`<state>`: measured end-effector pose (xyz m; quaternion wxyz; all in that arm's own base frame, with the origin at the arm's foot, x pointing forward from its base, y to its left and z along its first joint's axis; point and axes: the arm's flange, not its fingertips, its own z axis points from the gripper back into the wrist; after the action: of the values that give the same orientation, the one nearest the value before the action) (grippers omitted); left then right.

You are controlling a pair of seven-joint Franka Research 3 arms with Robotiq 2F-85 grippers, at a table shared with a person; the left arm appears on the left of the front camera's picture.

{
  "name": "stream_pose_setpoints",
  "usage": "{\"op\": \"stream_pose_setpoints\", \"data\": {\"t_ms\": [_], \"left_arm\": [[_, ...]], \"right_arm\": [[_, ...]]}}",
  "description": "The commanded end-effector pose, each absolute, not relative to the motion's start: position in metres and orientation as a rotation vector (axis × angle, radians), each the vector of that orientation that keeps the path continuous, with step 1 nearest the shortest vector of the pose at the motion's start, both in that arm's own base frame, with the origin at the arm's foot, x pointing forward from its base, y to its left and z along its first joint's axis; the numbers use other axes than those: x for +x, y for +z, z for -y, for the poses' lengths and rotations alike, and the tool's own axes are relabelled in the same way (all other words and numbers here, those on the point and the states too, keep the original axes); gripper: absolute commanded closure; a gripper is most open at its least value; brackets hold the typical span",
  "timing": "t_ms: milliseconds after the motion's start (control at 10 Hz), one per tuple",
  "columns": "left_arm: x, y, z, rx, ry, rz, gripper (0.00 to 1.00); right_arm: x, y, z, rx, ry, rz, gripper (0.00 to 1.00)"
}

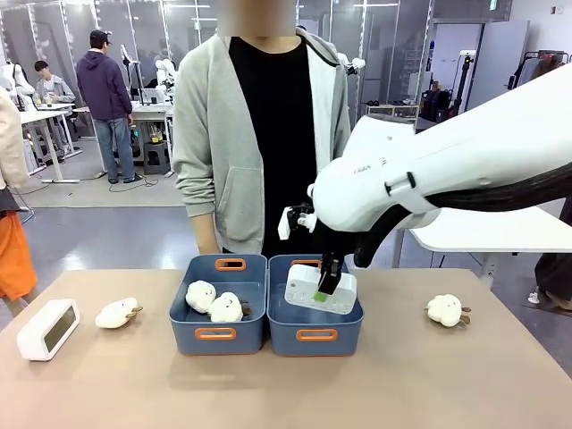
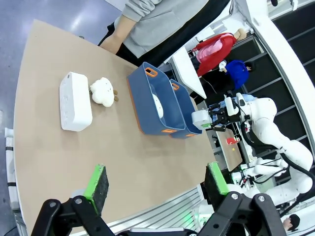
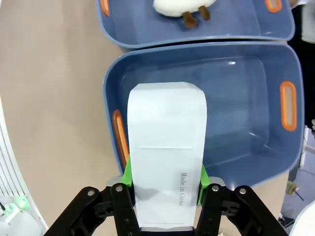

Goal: Sort the digital clocks into the basket.
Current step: Pick up the Digital clock from the table and place it into the empty Plastic storage basket.

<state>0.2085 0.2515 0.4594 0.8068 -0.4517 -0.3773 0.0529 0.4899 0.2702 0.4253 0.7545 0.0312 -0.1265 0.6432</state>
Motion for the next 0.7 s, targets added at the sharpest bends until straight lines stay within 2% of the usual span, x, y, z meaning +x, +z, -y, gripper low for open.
{"op": "stream_pose_setpoints", "data": {"t_ms": [0, 200, 300, 600], "left_arm": [[0.209, 0.461, -0.254, -0.979, 0.092, 0.831, 0.00], [0.209, 0.461, -0.254, -0.979, 0.092, 0.831, 0.00], [0.209, 0.461, -0.254, -0.979, 0.092, 0.831, 0.00], [0.209, 0.461, -0.254, -0.979, 0.092, 0.831, 0.00]], "right_arm": [[0.510, 0.406, -0.275, 0.060, 1.453, 0.258, 1.00], [0.511, 0.383, -0.276, 0.046, 1.553, 0.210, 1.00], [0.509, 0.376, -0.273, 0.060, 1.572, 0.184, 0.41], [0.496, 0.383, -0.274, 0.052, 1.601, 0.177, 0.02]]}}
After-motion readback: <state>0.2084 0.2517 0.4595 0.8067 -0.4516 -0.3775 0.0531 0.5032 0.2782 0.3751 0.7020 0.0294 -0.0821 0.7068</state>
